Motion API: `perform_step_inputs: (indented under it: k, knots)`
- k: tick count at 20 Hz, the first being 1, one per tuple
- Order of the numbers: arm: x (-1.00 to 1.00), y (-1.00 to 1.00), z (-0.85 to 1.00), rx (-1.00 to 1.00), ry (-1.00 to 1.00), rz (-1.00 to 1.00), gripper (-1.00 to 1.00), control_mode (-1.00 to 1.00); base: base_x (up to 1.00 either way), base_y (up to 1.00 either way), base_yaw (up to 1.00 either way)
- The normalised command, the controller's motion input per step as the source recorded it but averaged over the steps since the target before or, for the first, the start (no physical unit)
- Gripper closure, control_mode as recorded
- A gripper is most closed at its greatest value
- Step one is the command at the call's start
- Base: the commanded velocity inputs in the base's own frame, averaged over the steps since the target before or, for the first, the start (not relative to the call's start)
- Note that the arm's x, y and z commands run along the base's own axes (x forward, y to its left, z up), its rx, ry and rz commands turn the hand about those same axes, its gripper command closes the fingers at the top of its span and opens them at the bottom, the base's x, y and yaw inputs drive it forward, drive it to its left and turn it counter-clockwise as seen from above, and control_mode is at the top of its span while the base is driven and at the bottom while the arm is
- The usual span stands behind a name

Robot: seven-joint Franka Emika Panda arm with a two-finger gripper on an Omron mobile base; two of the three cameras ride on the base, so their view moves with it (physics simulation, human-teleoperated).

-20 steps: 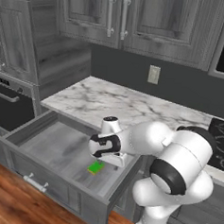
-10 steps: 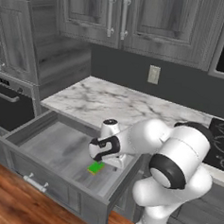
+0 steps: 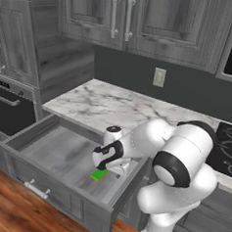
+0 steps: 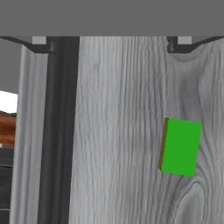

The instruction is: Restock the sink supplies by placing the sponge and soap dispenser on the counter and next to the sink. Make sure the soap dispenser is upright.

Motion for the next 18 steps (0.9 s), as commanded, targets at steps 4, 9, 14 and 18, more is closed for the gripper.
perform_step_inputs:
  k: [4,9,14,18]
  knots:
    - [0.08,0.16,-0.03,0.00,-0.01,-0.03,-1.00,-1.00,0.00,0.00,0.00]
    - [0.10,0.12,-0.11,0.00,0.00,-0.03,-1.00,-1.00,0.00,0.00,0.00]
    - [0.16,0.02,-0.16,0.00,0.00,-0.02,-1.00,-1.00,0.00,0.00,0.00]
    - [0.23,0.00,-0.15,0.00,0.00,0.00,-1.00,-1.00,0.00,0.00,0.00]
